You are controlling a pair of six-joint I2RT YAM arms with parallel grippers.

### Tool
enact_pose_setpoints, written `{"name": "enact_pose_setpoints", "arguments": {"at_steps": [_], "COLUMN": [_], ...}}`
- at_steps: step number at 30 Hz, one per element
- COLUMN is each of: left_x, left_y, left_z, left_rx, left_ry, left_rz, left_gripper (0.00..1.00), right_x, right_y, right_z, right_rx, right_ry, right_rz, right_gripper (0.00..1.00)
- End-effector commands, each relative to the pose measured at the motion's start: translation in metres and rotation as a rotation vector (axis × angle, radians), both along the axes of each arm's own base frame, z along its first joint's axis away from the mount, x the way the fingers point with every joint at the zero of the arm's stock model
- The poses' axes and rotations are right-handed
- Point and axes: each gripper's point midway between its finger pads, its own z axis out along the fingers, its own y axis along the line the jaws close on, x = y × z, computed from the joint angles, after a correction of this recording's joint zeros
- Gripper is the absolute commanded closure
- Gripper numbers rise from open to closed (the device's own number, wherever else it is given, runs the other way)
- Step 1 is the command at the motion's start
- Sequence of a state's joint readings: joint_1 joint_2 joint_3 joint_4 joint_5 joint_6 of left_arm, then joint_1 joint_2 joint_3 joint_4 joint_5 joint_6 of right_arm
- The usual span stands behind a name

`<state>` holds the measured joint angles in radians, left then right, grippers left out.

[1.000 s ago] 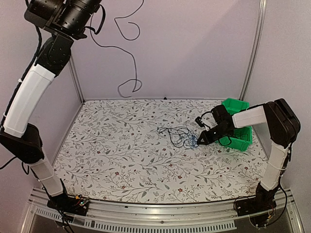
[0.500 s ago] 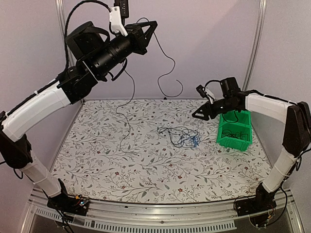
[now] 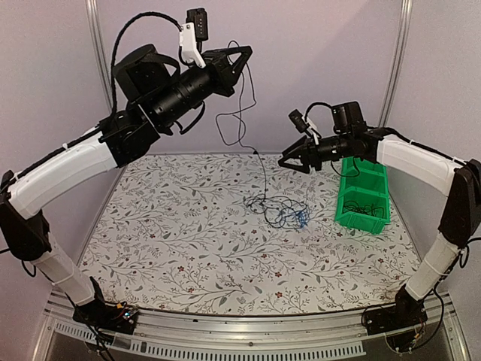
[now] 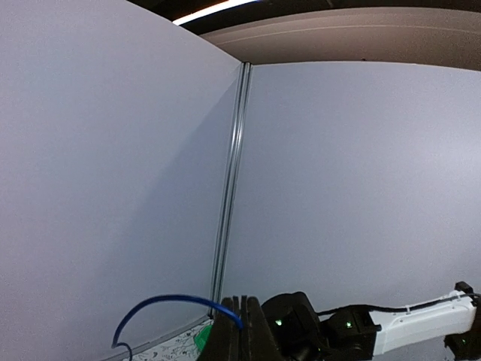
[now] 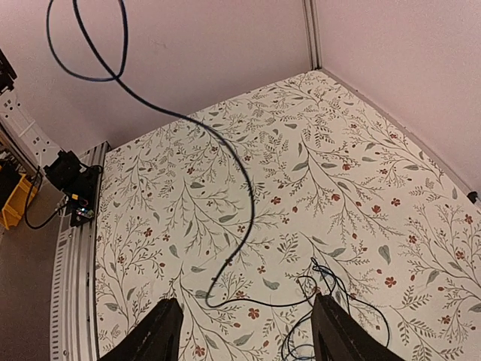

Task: Untangle the cables

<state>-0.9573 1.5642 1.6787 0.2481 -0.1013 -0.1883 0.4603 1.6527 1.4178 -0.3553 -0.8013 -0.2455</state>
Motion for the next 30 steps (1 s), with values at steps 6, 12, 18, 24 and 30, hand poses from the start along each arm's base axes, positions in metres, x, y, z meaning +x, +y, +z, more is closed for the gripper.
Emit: {"name": "enact_pose_setpoints", "arguments": {"at_steps": [6,12,18,24,30], "left_x": [-0.004,-0.008,-0.009,-0.009,-0.006], "left_y": [-0.015,-0.017,-0.021,-0.022,-0.023], "left_z": [0.008,0.01,0.014,0.013,0.011], "left_rx": [-0.012,-0.017,-0.013,-0.012,-0.013], "left_ry": [-0.011,-0.005,-0.004,-0.001,0.001], "left_rz": [-0.107,-0.138,-0.159,-0.161,-0.161], "left_gripper": [1.0,1.0,1.0,1.0,1.0], "right_x": [-0.009,-0.028,0.001,0.015,-0.002], "right_y": [0.048,0.075,0.088,0.089,0.091], "right_z": [0.046,0.041,0.025,0.036,0.058], "right_rx": [0.089,0.106,0.096,0.116,0.184], "right_ry": [-0.233,-0.273,-0.23,-0.252,-0.256], "right_rz": [0.152,0.26,0.164,0.094,0.171], "right_gripper": [0.33,0.29,0.35,0.4,0.39]}}
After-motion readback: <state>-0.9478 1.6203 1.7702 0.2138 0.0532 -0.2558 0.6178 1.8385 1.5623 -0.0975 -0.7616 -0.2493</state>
